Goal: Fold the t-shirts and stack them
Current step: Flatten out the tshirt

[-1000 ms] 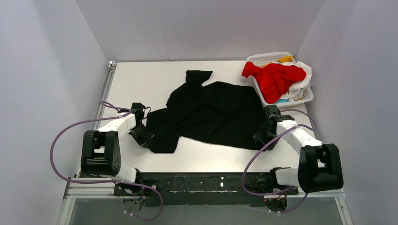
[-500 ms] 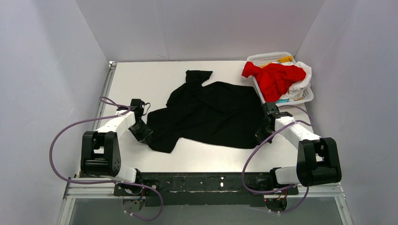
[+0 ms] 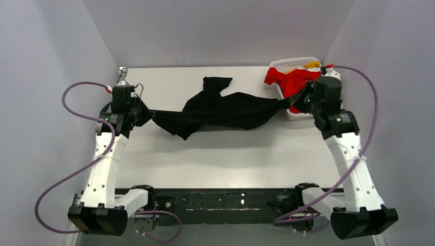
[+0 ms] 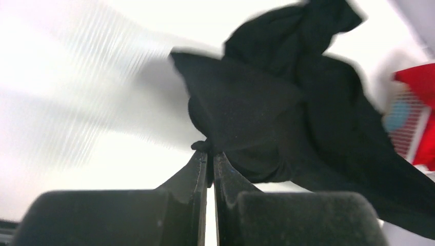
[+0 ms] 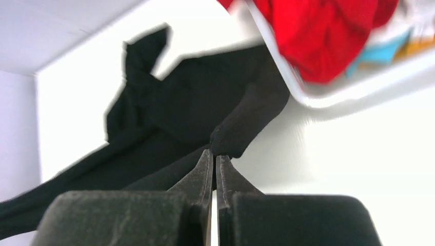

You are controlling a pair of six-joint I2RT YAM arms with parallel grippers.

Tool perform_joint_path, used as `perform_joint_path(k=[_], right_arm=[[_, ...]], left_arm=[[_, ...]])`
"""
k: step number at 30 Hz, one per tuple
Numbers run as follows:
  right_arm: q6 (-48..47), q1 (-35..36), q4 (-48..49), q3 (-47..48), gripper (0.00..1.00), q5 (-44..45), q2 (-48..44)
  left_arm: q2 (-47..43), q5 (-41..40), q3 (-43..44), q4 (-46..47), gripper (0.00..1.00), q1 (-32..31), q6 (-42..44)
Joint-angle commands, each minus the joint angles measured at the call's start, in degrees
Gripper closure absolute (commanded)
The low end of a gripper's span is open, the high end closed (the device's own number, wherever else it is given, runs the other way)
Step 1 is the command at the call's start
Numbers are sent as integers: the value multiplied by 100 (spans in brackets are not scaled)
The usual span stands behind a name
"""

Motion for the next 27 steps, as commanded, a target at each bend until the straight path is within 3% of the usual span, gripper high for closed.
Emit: perform_joint_path(k=[1,13,18,27], right_arm=[[-516,9,-278,1355,99,-119,-199],[-1249,9,-666,4459,99,-629,-287],[-1313,10,-706,5113,99,-1316,-595],[-1175,9,-271,5224,99,-1793,-1272]], left_arm=[[-346,-142,1155,-621,100,-1,443],[-166,-396,5218,-1318,100,-1,1843],[160,-198,6960,-1272,100,-1,2245],[127,157,7475,57,100,-1,2313]])
